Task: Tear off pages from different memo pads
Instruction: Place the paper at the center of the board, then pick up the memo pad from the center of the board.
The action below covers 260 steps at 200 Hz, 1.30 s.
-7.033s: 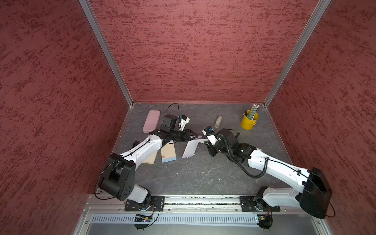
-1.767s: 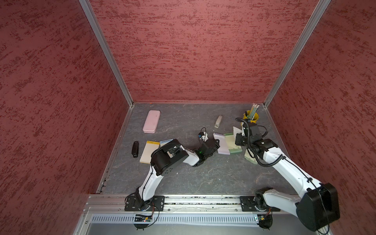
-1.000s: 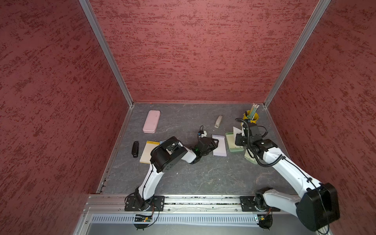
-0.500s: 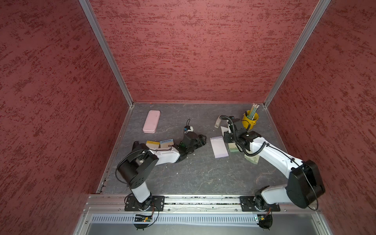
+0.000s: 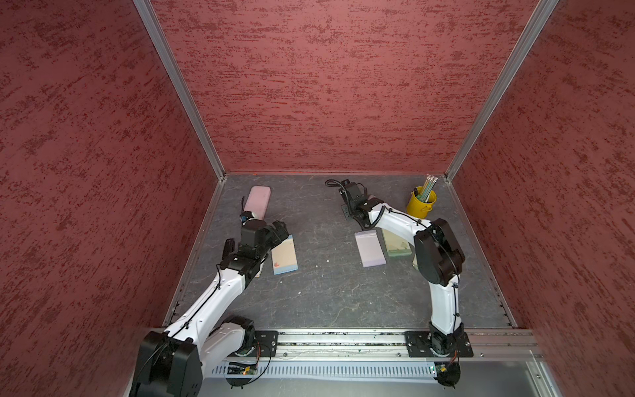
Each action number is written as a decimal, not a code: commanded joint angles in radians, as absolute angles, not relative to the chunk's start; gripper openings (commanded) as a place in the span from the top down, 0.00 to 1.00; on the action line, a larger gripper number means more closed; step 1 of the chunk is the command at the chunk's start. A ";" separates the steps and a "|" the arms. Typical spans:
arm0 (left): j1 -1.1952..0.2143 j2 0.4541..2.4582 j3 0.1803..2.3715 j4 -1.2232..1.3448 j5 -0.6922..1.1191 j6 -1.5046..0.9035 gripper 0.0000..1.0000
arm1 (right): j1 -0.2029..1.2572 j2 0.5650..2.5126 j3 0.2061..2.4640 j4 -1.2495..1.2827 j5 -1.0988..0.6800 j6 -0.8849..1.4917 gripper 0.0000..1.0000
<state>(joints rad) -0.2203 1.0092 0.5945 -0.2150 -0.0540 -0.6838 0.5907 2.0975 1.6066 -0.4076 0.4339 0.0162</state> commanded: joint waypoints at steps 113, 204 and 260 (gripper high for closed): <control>-0.168 1.021 0.656 -0.474 0.023 -0.645 0.13 | 0.562 2.076 1.675 -0.451 -0.192 0.144 0.30; -0.226 1.149 0.602 -0.442 -0.034 -0.652 0.17 | 0.755 1.884 1.241 0.001 -0.251 0.790 0.53; -0.238 1.242 0.571 -0.366 -0.068 -0.663 0.17 | 0.850 2.010 1.280 0.021 -0.254 0.856 0.56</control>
<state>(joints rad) -0.2321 1.1976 0.5854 -0.4271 -0.0448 -0.6575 0.8307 1.9709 1.2491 -0.0326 -0.2516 0.7773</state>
